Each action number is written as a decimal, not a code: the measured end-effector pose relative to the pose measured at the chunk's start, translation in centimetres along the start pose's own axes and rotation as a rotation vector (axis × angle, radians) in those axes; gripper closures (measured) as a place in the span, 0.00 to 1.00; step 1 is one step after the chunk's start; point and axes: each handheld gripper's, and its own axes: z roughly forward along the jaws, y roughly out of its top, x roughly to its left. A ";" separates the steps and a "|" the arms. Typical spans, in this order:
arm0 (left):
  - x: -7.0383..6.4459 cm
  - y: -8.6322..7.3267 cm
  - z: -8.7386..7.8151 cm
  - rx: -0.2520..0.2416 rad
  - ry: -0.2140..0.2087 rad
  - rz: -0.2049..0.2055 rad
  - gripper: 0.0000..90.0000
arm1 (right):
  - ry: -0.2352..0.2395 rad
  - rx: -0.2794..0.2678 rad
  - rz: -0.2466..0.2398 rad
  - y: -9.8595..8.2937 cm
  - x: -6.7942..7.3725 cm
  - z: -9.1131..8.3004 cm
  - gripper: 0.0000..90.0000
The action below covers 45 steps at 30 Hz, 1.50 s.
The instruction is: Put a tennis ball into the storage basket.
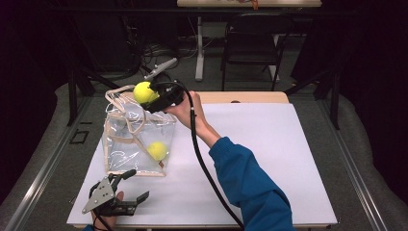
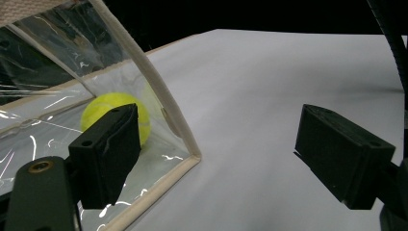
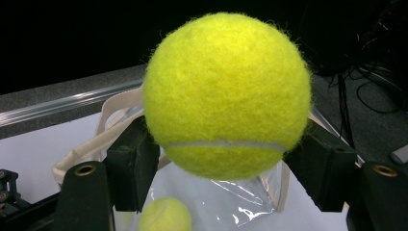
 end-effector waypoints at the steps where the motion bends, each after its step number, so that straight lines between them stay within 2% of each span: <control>1: 0.0 0.0 0.0 -0.001 0.001 0.000 0.18 | -0.001 0.001 -0.002 0.1 0.1 0.0 0.33; 16: 0.0 0.0 0.1 -0.002 -0.001 -0.003 0.18 | -0.016 0.029 -0.036 1.1 0.8 1.0 0.33; 26: 0.0 0.0 0.0 -0.003 -0.002 -0.003 0.18 | -0.007 0.030 -0.042 1.7 1.3 1.5 0.33; 45: 0.0 0.0 0.0 -0.004 -0.002 -0.003 0.18 | -0.010 0.073 -0.062 2.2 2.1 2.8 0.33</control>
